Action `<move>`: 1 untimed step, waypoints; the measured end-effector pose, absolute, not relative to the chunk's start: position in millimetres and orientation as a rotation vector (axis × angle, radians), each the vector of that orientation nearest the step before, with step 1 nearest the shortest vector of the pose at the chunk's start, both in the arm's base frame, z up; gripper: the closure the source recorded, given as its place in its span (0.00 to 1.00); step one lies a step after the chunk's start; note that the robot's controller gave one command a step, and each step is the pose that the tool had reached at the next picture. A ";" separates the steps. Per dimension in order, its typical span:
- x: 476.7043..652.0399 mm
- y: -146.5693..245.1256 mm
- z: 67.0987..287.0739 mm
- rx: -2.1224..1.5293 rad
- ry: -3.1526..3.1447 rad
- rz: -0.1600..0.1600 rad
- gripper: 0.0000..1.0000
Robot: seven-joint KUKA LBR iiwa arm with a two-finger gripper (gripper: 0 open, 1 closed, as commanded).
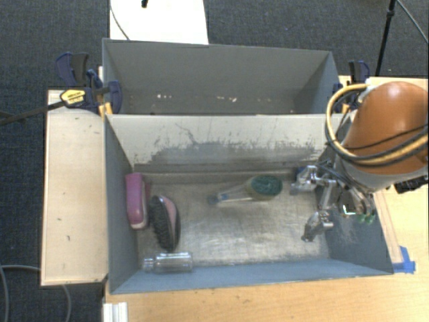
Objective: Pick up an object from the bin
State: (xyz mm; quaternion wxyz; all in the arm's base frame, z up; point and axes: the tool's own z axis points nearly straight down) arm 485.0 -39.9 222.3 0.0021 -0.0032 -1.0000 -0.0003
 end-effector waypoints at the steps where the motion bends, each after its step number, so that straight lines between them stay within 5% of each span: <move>1: 587.5 -6.8 130.0 0.308 -3.129 -0.002 0.00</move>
Offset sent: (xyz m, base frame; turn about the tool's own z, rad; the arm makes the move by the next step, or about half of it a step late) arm 0.1014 0.0318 -0.0901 -0.2010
